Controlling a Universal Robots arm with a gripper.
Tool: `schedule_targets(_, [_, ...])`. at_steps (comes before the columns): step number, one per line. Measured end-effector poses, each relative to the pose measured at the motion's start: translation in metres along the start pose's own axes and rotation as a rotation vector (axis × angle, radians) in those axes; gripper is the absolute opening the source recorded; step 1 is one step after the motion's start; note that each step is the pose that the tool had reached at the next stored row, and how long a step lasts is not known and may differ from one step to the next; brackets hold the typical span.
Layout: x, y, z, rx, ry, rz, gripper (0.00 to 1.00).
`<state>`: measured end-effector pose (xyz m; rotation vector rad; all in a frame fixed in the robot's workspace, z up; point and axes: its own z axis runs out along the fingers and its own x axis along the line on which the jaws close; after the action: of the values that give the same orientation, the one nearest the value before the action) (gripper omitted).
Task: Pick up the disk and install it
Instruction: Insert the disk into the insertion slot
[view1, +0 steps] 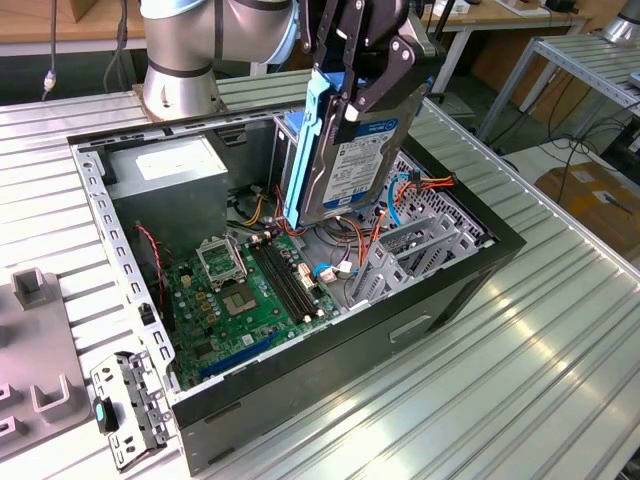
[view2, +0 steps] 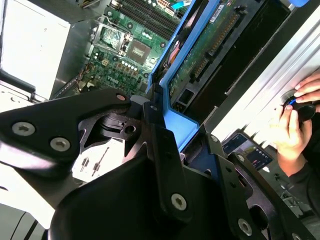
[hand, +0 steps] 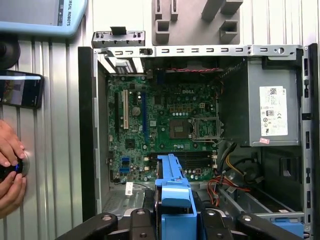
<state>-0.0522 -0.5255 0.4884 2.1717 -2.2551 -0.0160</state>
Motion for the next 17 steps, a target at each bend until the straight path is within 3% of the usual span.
schedule_targets(17, [0.0015,-0.0012,0.0001,0.0,-0.0001,0.0,0.37])
